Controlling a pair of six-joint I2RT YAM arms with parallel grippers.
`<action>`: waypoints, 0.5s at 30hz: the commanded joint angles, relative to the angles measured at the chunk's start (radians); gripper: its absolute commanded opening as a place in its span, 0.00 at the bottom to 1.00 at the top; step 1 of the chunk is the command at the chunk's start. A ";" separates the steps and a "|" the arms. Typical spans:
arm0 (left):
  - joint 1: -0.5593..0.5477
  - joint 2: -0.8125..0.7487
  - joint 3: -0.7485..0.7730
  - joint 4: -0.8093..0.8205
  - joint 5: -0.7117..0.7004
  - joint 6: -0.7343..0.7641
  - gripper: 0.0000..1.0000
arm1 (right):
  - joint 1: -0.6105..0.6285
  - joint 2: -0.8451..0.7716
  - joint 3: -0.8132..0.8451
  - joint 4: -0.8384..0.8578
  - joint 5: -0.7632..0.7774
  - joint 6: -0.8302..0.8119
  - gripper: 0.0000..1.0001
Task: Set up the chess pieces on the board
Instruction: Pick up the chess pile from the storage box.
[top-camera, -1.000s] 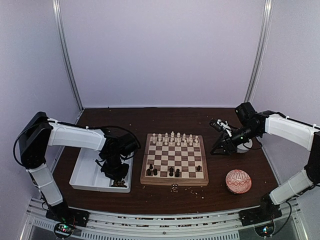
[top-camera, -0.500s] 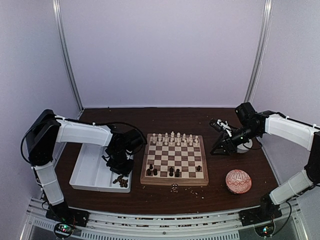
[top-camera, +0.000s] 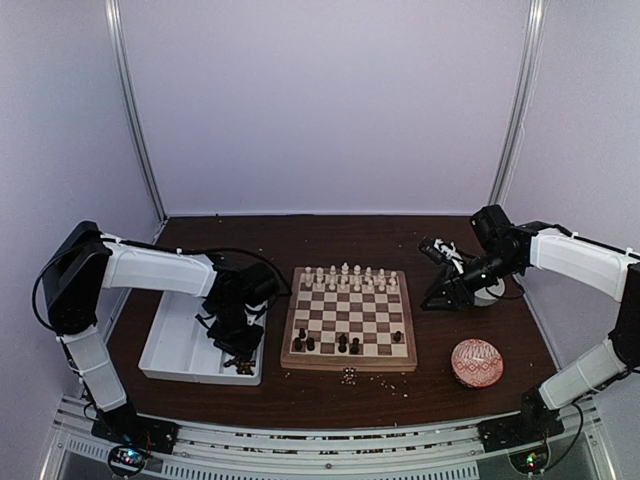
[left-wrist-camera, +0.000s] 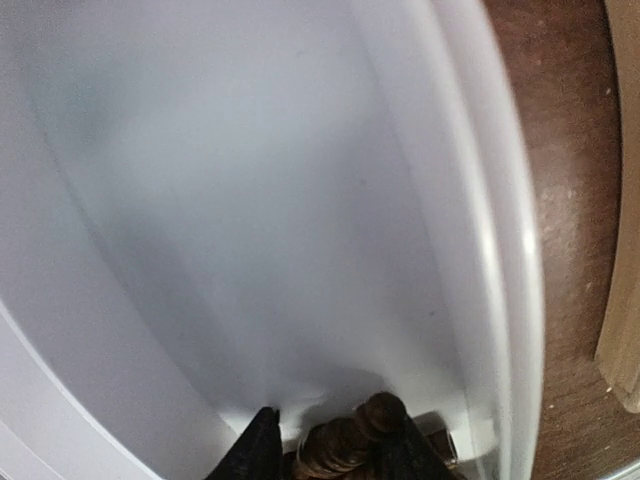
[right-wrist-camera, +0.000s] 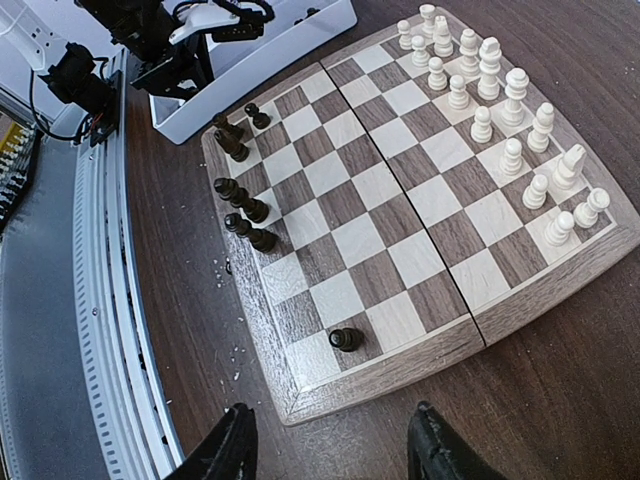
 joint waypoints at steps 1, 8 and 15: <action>-0.003 -0.021 -0.026 -0.063 0.002 0.015 0.33 | -0.005 0.009 -0.011 0.005 -0.012 -0.004 0.52; -0.003 0.054 -0.035 -0.093 0.022 0.027 0.27 | -0.003 0.009 -0.011 0.002 -0.013 -0.003 0.52; -0.003 0.014 -0.011 -0.092 -0.011 0.068 0.13 | -0.003 -0.006 -0.010 0.011 -0.021 0.011 0.51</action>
